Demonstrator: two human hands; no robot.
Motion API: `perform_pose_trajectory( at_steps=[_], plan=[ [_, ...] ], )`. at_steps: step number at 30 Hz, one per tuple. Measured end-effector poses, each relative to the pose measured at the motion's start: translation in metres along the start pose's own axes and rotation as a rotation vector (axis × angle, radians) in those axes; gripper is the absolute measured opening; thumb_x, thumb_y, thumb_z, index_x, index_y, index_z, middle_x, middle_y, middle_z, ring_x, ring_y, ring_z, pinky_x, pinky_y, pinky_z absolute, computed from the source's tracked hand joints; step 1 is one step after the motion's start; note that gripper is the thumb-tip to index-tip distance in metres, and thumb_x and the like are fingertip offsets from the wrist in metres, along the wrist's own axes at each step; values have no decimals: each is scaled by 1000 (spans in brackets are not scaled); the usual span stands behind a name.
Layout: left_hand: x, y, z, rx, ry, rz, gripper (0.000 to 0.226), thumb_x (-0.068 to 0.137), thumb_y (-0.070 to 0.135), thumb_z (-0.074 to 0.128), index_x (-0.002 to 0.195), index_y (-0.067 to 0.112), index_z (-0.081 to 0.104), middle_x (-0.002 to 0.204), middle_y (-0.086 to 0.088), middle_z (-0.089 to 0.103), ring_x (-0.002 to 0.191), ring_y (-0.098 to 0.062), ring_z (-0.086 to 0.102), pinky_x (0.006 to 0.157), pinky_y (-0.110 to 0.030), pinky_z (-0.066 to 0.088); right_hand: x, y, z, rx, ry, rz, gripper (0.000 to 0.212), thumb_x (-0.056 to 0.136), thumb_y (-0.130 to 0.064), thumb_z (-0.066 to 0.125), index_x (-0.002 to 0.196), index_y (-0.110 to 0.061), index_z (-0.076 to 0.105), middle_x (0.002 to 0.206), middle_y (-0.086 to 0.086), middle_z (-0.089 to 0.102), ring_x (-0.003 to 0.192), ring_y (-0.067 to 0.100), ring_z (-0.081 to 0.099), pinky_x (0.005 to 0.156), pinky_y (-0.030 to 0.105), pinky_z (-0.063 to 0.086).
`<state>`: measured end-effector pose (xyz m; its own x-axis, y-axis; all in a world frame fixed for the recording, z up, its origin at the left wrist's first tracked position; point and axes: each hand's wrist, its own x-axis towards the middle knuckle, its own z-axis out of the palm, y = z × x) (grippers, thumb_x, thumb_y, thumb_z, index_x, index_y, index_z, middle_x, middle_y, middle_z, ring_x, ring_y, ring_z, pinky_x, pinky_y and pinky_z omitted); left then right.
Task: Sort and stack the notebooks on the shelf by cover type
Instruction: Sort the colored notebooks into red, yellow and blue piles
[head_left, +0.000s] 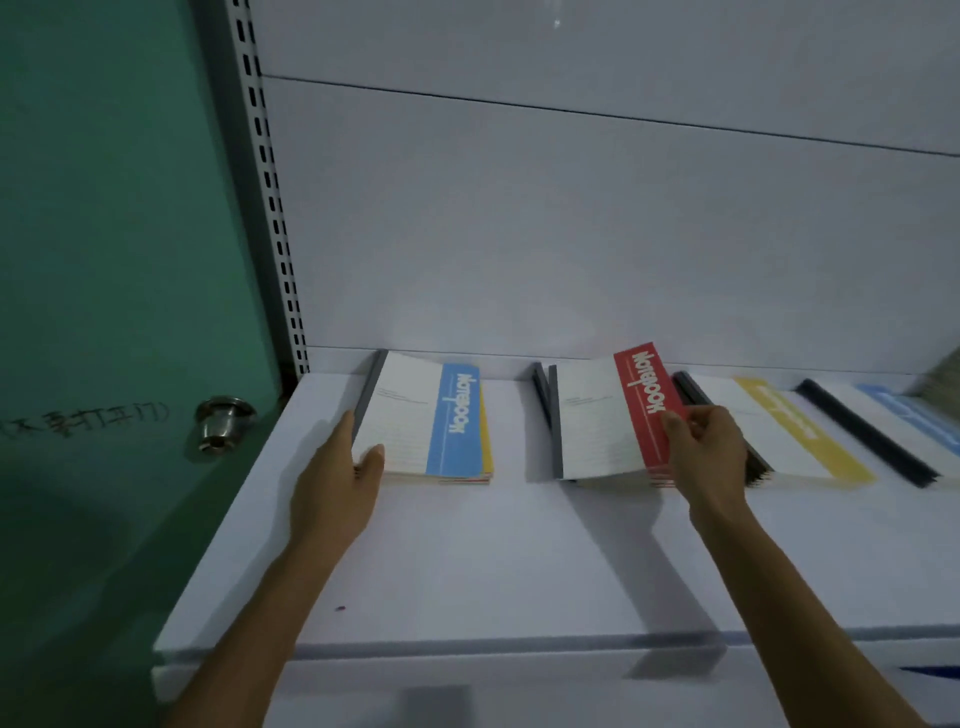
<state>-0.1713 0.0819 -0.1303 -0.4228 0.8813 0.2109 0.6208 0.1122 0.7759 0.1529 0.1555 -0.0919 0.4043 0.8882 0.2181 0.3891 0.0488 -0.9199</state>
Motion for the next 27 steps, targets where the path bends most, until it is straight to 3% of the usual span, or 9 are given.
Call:
perform_pose_trajectory(
  at_steps=[3,6,10,12,16,18,23,27],
  plan=[
    [-4,5,2,67,49,33,60,97,22,50,149,13,22,145,-12,42,127,-30,46,102,-43,39,17,14,3,-244,-50,-79,21,94,-31,55,102,-12,54,95,3,65,78,21,64,74,41,53],
    [-12,10,9,36,134,-40,64,96,22,52,150,16,19,144,-11,44,123,-33,49,97,-43,41,24,34,6,-448,-27,-152,27,92,-33,56,105,-10,61,100,7,66,89,27,63,90,46,45],
    [-16,10,13,-15,213,-145,52,92,32,57,139,15,40,128,-10,59,102,-26,59,83,-35,44,29,48,8,-341,-69,-66,40,90,-31,60,122,-9,52,121,13,61,112,32,57,102,53,38],
    [-13,10,12,17,221,-157,46,93,32,56,134,15,46,123,-9,61,101,-26,59,83,-36,45,28,49,7,-375,-74,-104,39,90,-33,59,122,-11,54,123,13,59,114,32,55,102,52,37],
    [-12,9,12,46,191,-170,44,96,30,49,138,17,41,128,-9,58,111,-30,56,94,-44,45,14,44,9,-496,-153,-521,44,90,-47,53,116,-14,63,125,7,60,117,28,53,101,42,34],
    [-12,8,13,37,183,-149,42,97,27,47,137,17,41,126,-9,59,110,-30,57,94,-44,45,8,45,12,-549,-244,-633,41,90,-49,52,112,-18,66,123,2,62,114,23,55,98,37,36],
    [-12,5,14,-18,225,-171,37,93,30,56,126,15,49,111,-3,64,91,-17,58,82,-32,44,13,50,13,-594,-222,-576,36,91,-46,51,110,-18,62,117,2,64,107,23,58,94,37,39],
    [-11,8,13,-104,280,-177,35,89,29,64,119,13,54,103,1,62,88,-16,57,78,-29,44,15,47,12,-595,-272,-578,37,92,-48,48,111,-18,60,119,1,63,111,22,56,98,36,35]
  ],
)
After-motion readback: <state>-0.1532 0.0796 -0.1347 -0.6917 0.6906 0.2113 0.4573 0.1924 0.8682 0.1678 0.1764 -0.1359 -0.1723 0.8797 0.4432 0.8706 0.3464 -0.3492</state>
